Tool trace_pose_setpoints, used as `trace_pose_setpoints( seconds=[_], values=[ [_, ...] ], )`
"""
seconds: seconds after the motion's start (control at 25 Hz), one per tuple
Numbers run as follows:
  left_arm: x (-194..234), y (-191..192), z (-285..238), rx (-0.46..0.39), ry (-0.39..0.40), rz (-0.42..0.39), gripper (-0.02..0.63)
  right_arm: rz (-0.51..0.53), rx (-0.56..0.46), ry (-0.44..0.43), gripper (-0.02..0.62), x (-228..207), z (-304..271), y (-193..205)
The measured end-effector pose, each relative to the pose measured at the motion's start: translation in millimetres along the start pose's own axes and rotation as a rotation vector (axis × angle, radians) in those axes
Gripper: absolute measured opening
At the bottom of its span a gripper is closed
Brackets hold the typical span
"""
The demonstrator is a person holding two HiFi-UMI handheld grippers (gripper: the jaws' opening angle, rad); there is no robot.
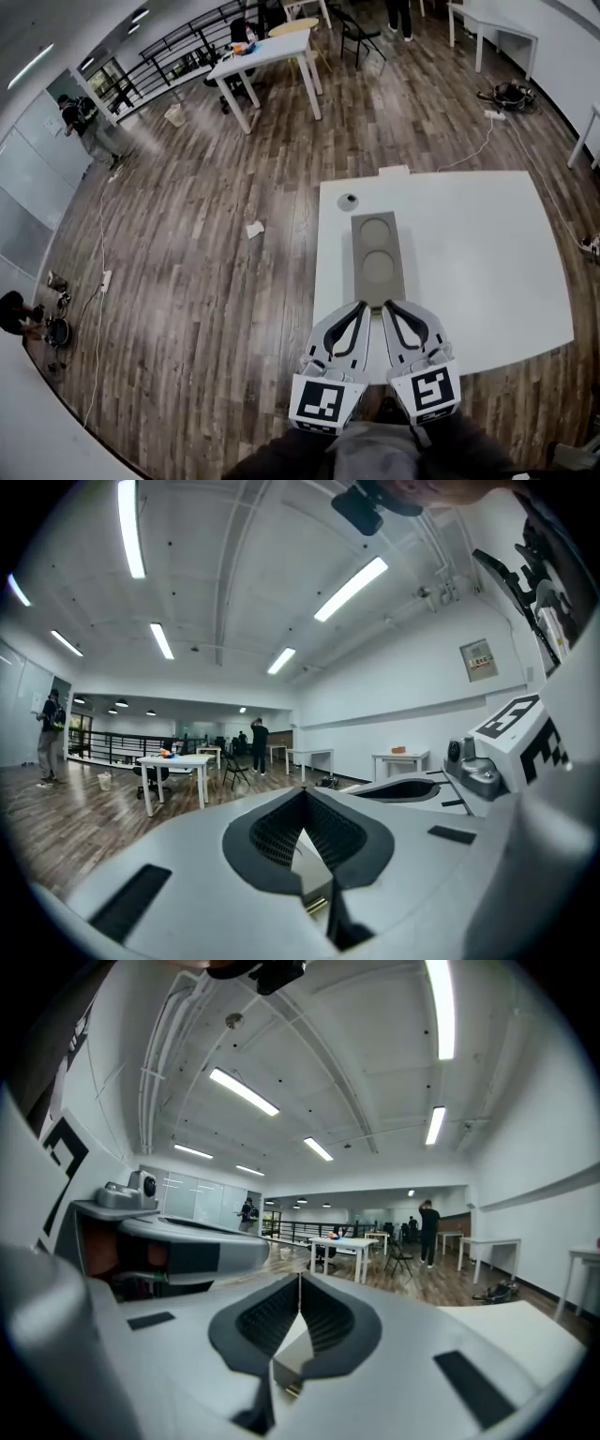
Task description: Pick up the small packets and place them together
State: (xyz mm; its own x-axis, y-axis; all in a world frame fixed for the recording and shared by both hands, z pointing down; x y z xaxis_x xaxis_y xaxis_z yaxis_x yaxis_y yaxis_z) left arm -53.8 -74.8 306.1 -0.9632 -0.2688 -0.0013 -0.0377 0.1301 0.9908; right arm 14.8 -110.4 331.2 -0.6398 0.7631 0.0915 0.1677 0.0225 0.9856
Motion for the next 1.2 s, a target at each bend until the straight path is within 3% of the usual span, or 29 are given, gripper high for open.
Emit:
trace_pose_setpoints(
  seconds=[0.08,0.28,0.76,0.96,1.2],
  values=[
    [9,5,-3,0.007,0.026,0.021,0.003,-0.042,0.052,0.02,0.006,6,-7,10],
    [36,-17,-23,-0.042,0.103,-0.013,0.003,-0.022,0.003,0.113,0.006,-3,-33,-17],
    [32,-4,-23,0.074,0.268,-0.013,0.003,-0.111,0.046,0.291,0.006,8,-16,-13],
    [38,9,-37,0.015,0.263,-0.023,0.003,-0.088,0.079,0.313,0.006,-4,-13,32],
    [53,39,-36,-0.008,0.253,-0.001,0.003,-0.132,0.177,0.331,0.006,21,-5,107]
  ],
)
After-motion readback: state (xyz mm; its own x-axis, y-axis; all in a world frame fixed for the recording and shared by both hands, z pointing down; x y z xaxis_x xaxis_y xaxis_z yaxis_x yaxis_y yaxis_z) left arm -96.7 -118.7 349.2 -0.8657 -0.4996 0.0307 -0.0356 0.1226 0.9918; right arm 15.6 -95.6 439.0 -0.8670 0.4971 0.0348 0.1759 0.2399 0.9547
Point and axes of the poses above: the fingertips, and each gripper's own axes: z backward along the fingers, x to its left, y out of its underside, the point moved 4 cm from there along z, backward along the fingers, and after that the axes turned 11 degrees about y, right-handed, at the moved point
